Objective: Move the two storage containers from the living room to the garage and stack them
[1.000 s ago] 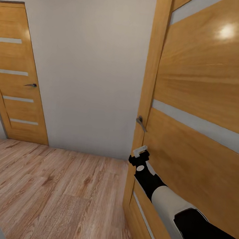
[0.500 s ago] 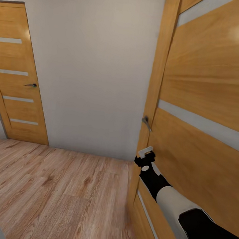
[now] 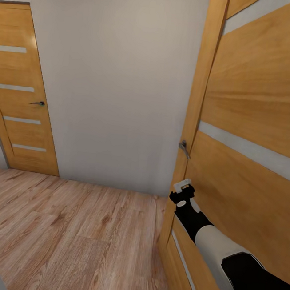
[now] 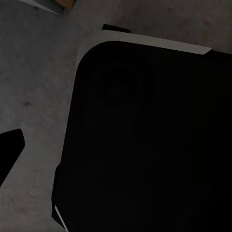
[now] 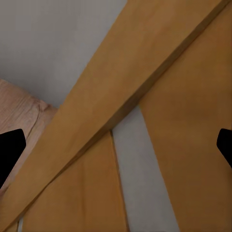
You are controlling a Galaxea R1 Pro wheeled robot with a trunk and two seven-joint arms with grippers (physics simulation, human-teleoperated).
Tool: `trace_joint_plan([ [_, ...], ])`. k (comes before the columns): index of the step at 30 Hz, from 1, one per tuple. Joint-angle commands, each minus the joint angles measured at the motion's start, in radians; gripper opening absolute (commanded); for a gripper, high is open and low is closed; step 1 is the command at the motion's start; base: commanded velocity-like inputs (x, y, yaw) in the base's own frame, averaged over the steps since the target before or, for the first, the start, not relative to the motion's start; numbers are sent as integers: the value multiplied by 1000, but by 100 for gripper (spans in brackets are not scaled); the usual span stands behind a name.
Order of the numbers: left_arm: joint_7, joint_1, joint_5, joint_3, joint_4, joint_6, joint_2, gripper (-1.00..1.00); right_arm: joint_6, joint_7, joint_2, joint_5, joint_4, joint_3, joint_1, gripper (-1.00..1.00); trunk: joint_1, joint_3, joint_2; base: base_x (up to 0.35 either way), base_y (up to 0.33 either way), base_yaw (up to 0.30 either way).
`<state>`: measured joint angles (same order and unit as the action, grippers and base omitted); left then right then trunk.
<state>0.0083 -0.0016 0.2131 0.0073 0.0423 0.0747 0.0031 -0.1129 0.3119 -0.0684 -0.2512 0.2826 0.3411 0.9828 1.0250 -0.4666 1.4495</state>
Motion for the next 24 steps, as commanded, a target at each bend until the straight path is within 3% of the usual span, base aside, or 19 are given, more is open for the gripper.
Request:
trace_joint_plan([
  [1,1,0,5,0,1,2,0,100,-12,7,1,-10,0,-7,0,100,0,-1,0,0,0,0],
  [3,1,0,5,0,1,2,0,100,-12,6,4,-10,-5,-7,1,100,0,-1,0,0,0,0],
  [9,1,0,5,0,1,2,0,100,-14,-2,54,-8,-52,-9,27,100,0,-1,0,0,0,0],
  [24,1,0,5,0,1,2,0,100,-8,-4,58,-9,-63,-8,34,100,0,-1,0,45,0,0],
])
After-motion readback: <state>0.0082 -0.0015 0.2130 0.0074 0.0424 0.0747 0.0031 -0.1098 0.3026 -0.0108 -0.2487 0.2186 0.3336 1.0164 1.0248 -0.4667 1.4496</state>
